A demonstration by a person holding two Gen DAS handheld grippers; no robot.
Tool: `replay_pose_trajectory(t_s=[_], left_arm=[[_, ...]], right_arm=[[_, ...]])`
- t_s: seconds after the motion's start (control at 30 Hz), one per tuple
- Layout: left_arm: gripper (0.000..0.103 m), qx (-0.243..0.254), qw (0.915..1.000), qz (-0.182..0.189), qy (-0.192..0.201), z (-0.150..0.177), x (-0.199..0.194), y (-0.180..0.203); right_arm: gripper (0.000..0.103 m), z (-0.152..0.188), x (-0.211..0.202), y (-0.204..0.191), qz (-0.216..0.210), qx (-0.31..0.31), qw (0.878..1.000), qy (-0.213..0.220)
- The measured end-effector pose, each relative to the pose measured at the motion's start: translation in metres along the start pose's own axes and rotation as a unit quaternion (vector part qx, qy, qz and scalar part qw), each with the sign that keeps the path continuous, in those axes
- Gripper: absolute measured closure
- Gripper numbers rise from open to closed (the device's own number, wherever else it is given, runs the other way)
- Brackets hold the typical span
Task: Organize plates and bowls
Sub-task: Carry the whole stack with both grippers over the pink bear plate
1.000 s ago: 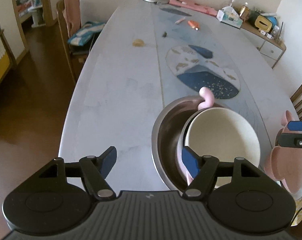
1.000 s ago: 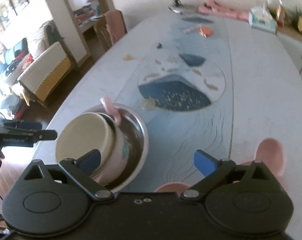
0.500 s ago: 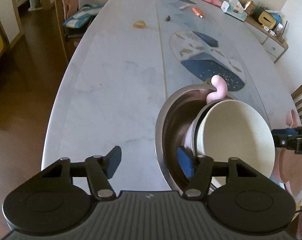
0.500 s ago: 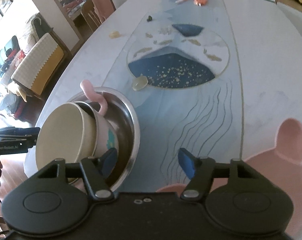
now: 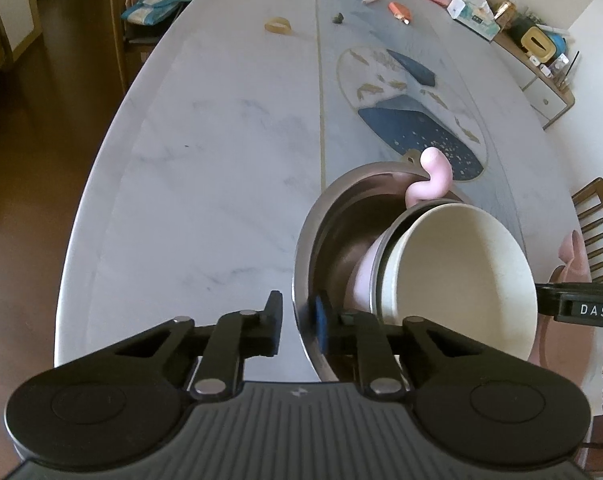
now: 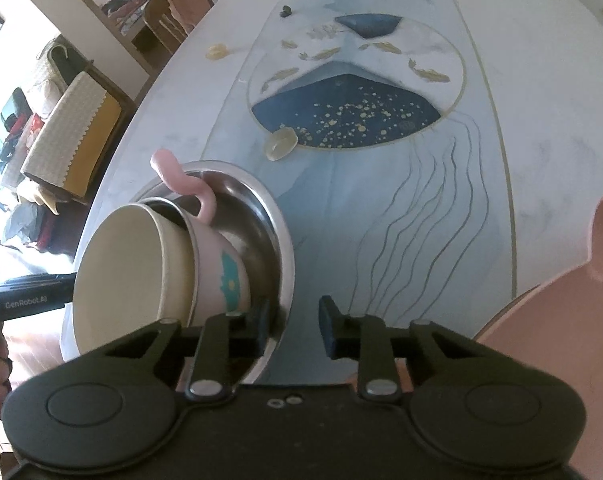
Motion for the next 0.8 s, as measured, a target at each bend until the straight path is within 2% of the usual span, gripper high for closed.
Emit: replay_pose_trajectory(t_s=[0.2, 0.4, 0.8], left_arm=[[0.093, -0.002, 0.9999, -0.011, -0.001, 0.0, 0.0, 0.005], [0.093, -0.005, 0.9997, -0.022, 0.0, 0.0, -0.001, 0.009], [0.094, -0.004, 0.9996, -0.029, 0.002, -0.001, -0.01, 0.013]], right_arm=[[0.092, 0.0, -0.001, -0.005, -0.004, 0.004, 1.0, -0.002], [0.092, 0.0, -0.001, -0.01, 0.012, 0.004, 1.0, -0.001], [0.093, -0.001, -0.011, -0.013, 0.017, 0.015, 1.0, -0.008]])
Point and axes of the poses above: each gripper's, at about its wrist camera, not at the fingertips, and x roughly the way its jaws point, y to its right, z to its underside, the point moved 1 cm from there along x, roughly the way its jaws point, and after that the axes turned 1 degree about y, right-handed, at the moved point
